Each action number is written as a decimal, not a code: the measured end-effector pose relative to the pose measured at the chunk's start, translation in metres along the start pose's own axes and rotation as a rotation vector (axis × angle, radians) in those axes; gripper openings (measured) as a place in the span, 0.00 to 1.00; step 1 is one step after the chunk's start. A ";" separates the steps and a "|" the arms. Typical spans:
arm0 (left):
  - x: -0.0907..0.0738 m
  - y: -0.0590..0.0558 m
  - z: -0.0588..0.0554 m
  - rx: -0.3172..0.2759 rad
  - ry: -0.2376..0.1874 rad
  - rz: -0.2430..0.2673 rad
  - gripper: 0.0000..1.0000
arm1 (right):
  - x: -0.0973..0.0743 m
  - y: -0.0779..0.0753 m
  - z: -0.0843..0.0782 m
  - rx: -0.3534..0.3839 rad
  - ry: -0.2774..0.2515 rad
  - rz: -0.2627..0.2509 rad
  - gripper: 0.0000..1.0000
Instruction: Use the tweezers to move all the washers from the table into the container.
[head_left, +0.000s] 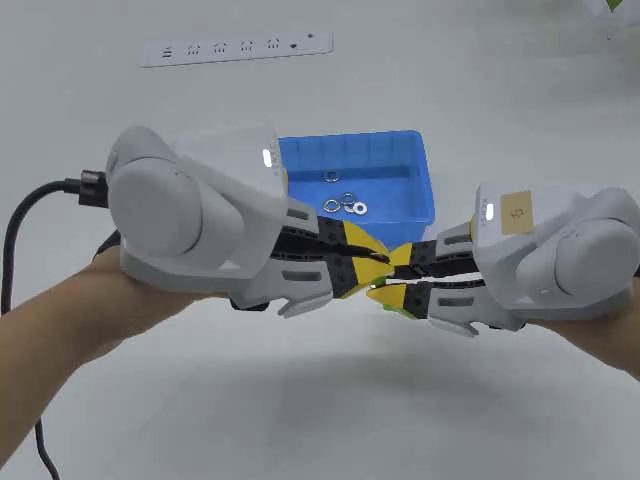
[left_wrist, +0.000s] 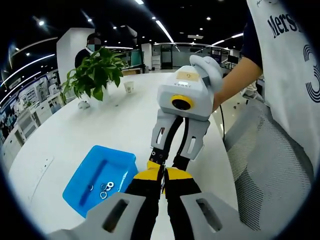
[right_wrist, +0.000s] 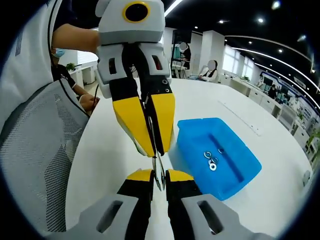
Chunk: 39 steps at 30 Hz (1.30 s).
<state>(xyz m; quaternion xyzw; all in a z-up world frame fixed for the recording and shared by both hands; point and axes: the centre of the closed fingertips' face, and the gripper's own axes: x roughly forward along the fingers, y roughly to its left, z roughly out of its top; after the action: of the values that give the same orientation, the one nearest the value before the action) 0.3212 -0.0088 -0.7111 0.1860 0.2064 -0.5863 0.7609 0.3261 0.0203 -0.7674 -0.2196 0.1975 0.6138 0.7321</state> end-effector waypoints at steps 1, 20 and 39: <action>0.000 0.001 0.000 0.000 0.001 0.003 0.06 | 0.001 -0.001 0.000 0.002 -0.001 0.000 0.11; 0.004 0.008 -0.003 0.002 0.012 0.011 0.06 | 0.006 -0.007 -0.002 0.024 -0.001 -0.006 0.12; 0.007 0.012 -0.007 -0.067 0.013 0.013 0.06 | 0.009 -0.009 -0.006 0.031 0.015 0.008 0.11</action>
<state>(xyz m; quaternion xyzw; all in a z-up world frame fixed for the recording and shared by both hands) 0.3340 -0.0075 -0.7206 0.1655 0.2294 -0.5730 0.7692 0.3360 0.0234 -0.7765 -0.2119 0.2137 0.6119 0.7314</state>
